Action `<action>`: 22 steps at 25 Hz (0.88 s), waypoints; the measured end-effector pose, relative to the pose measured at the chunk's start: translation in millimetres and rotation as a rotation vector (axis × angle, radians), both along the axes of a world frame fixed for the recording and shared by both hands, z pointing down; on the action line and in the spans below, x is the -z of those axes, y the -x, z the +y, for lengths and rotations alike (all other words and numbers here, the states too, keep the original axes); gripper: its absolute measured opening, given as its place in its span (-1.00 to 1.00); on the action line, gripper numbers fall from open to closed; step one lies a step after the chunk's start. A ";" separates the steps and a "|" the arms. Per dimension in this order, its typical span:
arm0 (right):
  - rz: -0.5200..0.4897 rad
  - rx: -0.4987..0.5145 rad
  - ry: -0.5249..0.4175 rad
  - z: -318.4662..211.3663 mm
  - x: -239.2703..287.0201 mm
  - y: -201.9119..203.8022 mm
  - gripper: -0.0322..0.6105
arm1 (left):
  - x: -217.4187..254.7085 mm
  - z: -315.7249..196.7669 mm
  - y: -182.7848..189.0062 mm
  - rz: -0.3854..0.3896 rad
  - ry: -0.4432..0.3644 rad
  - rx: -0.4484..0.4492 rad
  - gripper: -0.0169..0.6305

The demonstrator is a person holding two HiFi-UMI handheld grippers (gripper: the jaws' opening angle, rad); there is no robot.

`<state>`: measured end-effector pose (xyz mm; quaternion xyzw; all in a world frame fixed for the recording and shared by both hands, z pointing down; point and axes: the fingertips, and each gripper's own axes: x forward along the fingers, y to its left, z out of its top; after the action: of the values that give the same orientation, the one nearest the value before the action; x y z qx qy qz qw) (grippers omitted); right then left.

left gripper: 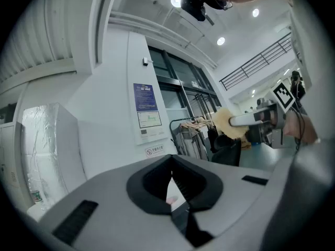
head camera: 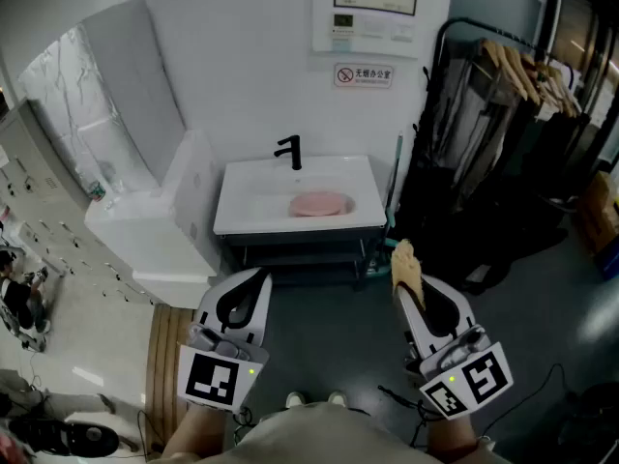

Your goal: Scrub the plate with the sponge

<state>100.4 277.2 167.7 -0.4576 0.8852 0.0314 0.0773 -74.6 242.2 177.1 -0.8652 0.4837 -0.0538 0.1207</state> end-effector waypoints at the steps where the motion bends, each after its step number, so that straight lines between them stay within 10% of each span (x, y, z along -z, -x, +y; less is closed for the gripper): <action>1: -0.011 -0.001 0.001 -0.1 0.7 -1.7 -0.66 | -0.3 0.1 -0.5 0.001 0.001 0.001 -0.93; 22: 0.012 0.036 0.046 4.0 -24.9 -41.9 -0.66 | -18.2 4.5 -44.6 0.000 0.046 0.025 -0.93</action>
<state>142.3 281.2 192.6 -0.4430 0.8943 0.0125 0.0623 -30.0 246.7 195.3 -0.8617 0.4930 -0.0665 0.1002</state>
